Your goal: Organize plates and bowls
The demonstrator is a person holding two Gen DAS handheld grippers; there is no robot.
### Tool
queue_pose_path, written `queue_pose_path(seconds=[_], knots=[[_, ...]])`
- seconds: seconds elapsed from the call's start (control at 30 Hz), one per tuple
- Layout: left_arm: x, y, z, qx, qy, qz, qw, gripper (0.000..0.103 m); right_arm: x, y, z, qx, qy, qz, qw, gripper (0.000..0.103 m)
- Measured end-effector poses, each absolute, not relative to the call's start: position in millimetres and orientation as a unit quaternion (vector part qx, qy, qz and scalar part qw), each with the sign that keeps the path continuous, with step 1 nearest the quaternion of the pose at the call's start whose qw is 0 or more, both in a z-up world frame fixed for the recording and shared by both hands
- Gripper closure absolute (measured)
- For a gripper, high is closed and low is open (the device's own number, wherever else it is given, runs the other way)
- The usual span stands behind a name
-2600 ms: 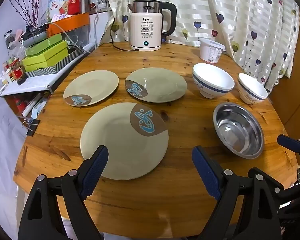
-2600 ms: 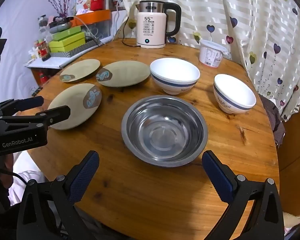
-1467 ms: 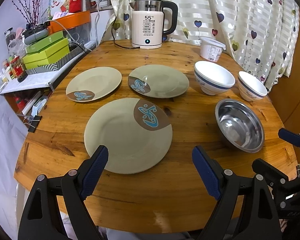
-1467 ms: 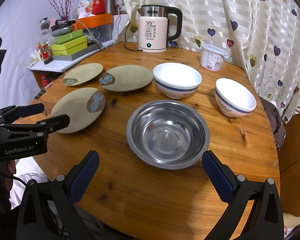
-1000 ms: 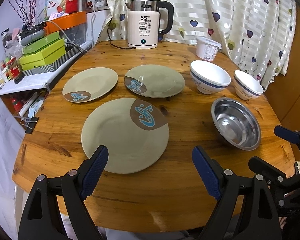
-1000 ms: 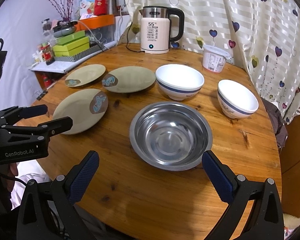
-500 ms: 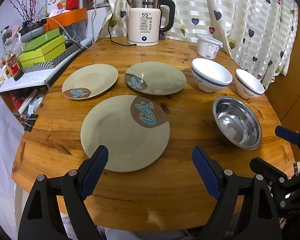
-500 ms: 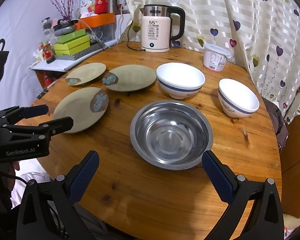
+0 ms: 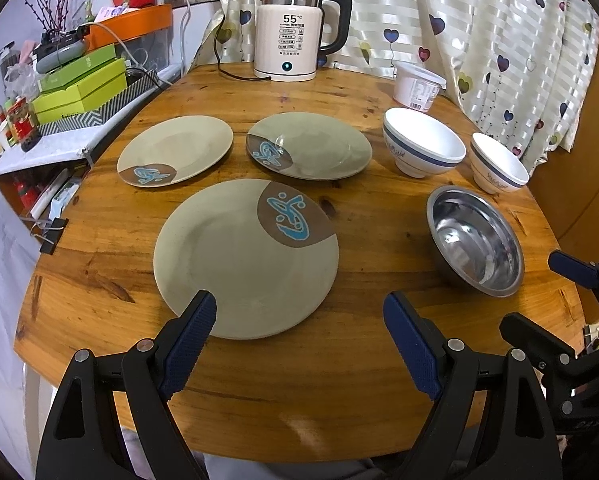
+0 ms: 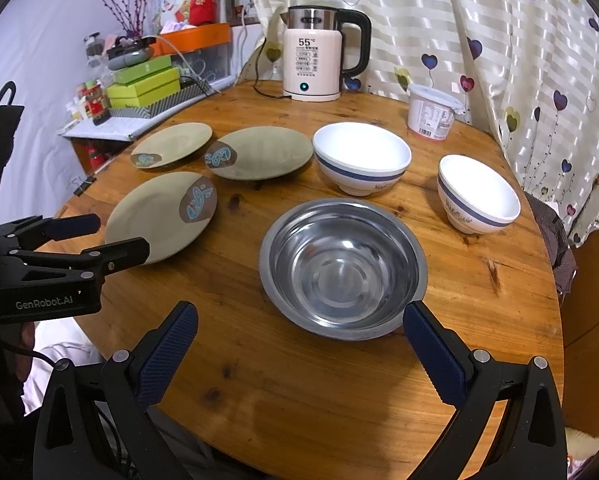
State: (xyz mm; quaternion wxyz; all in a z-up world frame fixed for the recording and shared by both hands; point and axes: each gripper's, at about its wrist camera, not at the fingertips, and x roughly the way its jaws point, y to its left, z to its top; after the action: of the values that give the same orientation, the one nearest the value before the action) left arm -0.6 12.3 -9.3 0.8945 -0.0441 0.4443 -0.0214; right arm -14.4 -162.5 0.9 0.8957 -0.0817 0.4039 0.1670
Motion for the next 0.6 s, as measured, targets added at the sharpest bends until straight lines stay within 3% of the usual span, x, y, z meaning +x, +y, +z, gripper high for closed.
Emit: queue_pose_path(seconds=[0.6], knots=[[2.7, 6.4, -10.5, -0.026, 0.440, -0.028, 0.897, 0.017, -10.2, -165.7, 3.6, -0.070, 0.401, 0.171, 0.897, 0.000]])
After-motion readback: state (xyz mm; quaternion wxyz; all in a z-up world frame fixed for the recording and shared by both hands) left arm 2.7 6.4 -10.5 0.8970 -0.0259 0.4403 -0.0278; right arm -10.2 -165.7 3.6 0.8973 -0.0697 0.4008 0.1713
